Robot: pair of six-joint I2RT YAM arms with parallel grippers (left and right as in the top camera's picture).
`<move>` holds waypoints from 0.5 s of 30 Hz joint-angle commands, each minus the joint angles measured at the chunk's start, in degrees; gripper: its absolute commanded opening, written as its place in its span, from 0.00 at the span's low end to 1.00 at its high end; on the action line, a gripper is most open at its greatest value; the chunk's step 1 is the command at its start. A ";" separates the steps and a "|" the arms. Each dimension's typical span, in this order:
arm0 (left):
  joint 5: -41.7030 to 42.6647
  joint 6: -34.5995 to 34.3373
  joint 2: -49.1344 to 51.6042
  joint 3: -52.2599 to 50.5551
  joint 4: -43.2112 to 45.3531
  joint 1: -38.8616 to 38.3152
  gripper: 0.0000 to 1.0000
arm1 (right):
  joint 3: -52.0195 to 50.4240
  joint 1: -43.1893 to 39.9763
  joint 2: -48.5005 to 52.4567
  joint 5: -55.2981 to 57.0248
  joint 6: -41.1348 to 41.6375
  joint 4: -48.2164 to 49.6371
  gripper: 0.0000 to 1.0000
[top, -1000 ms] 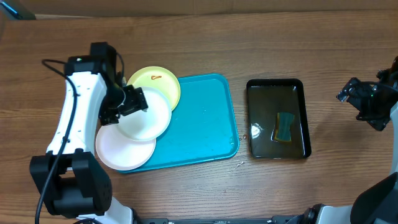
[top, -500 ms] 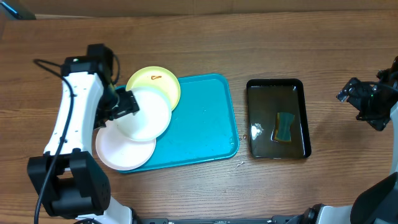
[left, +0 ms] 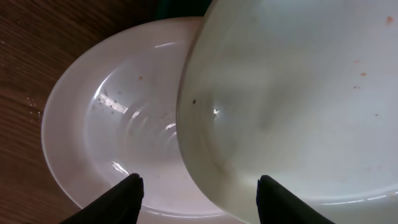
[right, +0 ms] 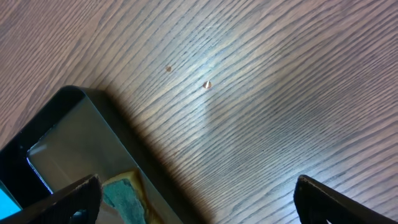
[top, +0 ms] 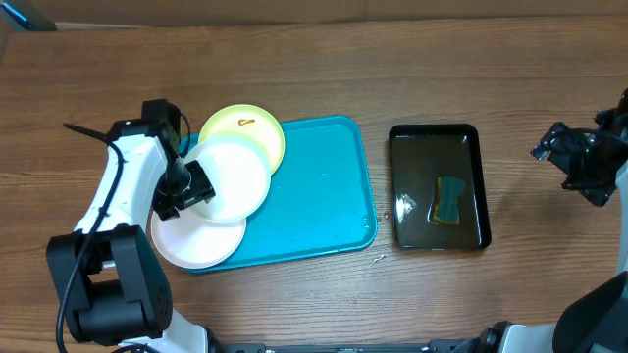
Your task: Clean dirty plates on tray and stack at the side
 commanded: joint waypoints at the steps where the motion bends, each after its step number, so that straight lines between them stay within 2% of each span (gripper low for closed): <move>1: 0.44 -0.81 -0.96 -1.36 1.53 -0.37 0.58 | 1.22 -0.07 -0.22 0.55 0.20 0.17 1.00; 11: 0.52 -0.83 -0.96 -4.33 4.92 -0.39 0.54 | 1.22 -0.07 -0.22 0.55 0.17 0.17 1.00; 15: 0.52 -0.83 -0.96 -4.33 4.90 -0.39 0.49 | 1.22 -0.07 -0.22 0.55 0.17 0.17 1.00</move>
